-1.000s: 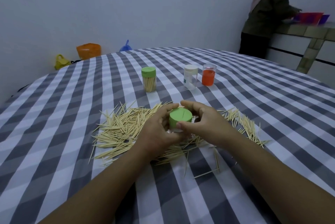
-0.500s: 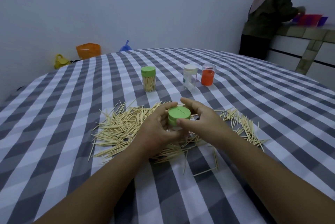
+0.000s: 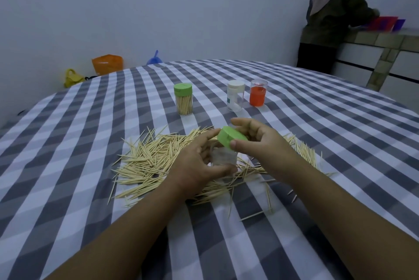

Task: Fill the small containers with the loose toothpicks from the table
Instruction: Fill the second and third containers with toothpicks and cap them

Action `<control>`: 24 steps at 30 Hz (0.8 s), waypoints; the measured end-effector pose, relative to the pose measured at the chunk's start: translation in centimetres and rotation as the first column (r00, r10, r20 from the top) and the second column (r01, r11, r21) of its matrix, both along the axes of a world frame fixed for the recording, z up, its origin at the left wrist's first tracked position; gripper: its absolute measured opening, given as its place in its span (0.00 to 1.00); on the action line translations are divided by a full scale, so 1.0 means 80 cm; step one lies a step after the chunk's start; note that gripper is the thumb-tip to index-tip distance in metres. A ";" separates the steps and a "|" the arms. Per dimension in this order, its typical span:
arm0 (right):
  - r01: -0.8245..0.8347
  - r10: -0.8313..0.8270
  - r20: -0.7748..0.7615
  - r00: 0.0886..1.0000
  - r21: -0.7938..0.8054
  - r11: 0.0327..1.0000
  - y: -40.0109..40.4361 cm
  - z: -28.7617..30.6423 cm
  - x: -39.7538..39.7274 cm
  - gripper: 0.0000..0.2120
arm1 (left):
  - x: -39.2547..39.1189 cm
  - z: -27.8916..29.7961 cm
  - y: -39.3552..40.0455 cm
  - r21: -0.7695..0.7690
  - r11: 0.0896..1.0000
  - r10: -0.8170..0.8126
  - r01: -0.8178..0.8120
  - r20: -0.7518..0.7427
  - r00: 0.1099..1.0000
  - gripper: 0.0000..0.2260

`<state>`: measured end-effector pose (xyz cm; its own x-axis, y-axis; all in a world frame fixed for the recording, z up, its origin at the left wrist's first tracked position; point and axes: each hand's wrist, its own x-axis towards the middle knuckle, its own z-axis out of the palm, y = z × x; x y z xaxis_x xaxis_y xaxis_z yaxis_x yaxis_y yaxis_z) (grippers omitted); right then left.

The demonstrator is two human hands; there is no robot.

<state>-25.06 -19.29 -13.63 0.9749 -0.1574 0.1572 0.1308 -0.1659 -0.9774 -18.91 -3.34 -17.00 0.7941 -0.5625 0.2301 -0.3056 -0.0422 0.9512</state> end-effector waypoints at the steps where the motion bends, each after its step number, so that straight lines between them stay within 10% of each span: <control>1: -0.023 0.023 -0.007 1.000 0.021 1.000 -0.004 0.000 0.000 0.21 | 0.000 0.000 0.000 0.010 1.000 -0.001 0.001 -0.001 1.000 0.37; 8: 0.037 -0.036 -0.066 0.997 0.008 0.999 -0.055 0.006 -0.007 0.23 | -0.007 0.003 -0.001 0.048 0.998 0.030 -0.030 0.007 1.000 0.37; 15: 0.290 -0.375 -0.143 0.916 -0.408 0.866 -0.072 -0.024 0.008 0.23 | -0.010 0.007 -0.001 0.052 0.998 0.038 -0.039 0.004 0.999 0.37; 24: 0.226 -0.371 -0.162 0.914 -0.556 0.800 -0.067 -0.038 0.022 0.37 | -0.009 0.006 -0.001 0.049 0.998 0.040 -0.040 -0.006 0.999 0.36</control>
<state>-23.27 -24.66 -16.69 0.9088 -0.4132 0.0575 -0.2463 -0.6425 -0.7256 -19.60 -3.41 -16.54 0.8179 -0.5403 0.1976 -0.2958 -0.1004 0.9500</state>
